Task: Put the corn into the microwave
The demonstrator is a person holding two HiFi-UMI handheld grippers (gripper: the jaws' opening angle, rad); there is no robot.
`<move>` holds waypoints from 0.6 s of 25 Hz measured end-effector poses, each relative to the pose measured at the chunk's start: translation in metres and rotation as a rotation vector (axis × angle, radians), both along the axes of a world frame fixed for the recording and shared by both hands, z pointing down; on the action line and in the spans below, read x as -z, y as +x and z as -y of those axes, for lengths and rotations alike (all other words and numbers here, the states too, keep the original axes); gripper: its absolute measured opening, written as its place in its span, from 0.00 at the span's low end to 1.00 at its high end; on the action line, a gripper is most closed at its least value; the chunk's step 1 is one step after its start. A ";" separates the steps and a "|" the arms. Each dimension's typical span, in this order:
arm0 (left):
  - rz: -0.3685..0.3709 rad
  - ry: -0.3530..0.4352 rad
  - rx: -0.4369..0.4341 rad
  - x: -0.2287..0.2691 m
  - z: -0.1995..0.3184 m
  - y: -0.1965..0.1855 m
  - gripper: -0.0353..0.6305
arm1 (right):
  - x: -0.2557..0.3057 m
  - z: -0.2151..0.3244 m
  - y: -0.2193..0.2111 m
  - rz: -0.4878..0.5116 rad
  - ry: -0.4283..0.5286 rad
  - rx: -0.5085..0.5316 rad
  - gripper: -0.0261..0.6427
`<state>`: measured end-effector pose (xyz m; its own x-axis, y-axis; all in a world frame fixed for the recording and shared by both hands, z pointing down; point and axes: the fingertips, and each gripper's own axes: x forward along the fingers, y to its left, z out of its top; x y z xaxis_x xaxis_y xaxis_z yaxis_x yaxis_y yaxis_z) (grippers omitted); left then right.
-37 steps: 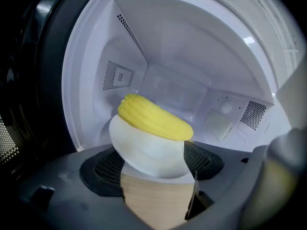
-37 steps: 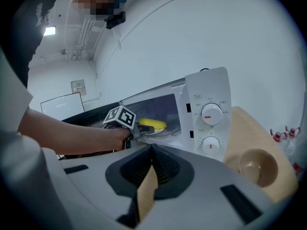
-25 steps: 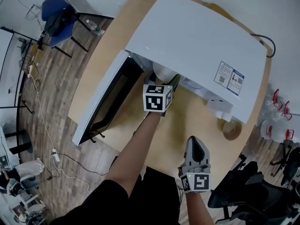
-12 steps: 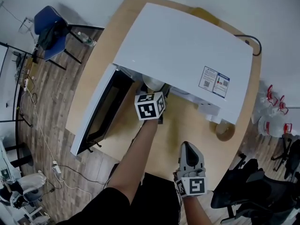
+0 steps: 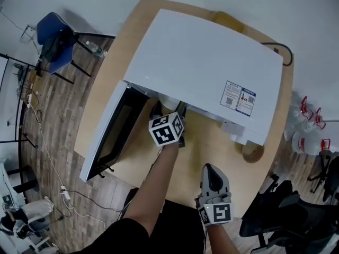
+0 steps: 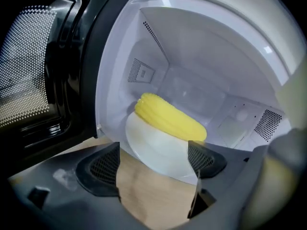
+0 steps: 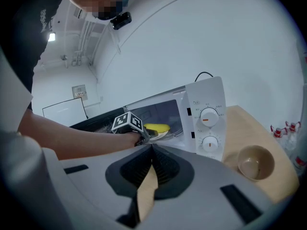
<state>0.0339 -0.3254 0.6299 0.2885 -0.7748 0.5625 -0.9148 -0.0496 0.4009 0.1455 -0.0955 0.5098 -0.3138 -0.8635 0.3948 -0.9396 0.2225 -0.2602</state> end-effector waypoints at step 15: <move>0.054 0.095 -0.159 0.038 -0.046 -0.008 0.66 | 0.010 0.001 0.003 -0.027 0.048 -0.002 0.13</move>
